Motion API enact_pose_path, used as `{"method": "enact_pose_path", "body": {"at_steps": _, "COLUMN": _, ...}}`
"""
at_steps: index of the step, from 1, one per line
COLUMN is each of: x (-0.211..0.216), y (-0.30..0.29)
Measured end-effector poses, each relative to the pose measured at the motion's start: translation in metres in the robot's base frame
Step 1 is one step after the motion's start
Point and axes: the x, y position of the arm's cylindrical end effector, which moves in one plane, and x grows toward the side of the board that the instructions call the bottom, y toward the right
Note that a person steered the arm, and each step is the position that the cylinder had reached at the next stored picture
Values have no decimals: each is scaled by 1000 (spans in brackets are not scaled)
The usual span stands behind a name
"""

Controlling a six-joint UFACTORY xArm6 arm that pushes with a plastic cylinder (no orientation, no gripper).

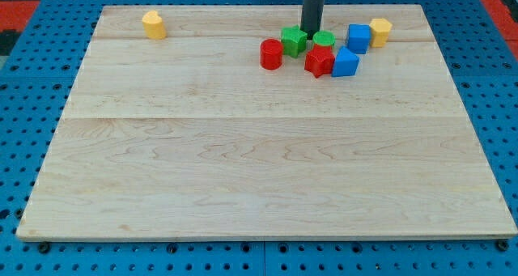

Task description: Slide yellow hexagon to the center

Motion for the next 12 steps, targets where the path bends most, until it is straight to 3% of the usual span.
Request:
{"method": "enact_pose_path", "body": {"at_steps": 4, "x": -5, "y": 3}}
{"method": "enact_pose_path", "body": {"at_steps": 6, "x": -12, "y": 61}}
{"method": "enact_pose_path", "body": {"at_steps": 7, "x": -31, "y": 45}}
{"method": "enact_pose_path", "body": {"at_steps": 8, "x": -41, "y": 87}}
{"method": "enact_pose_path", "body": {"at_steps": 9, "x": -33, "y": 174}}
{"method": "enact_pose_path", "body": {"at_steps": 10, "x": 7, "y": 180}}
{"method": "enact_pose_path", "body": {"at_steps": 12, "x": -48, "y": 65}}
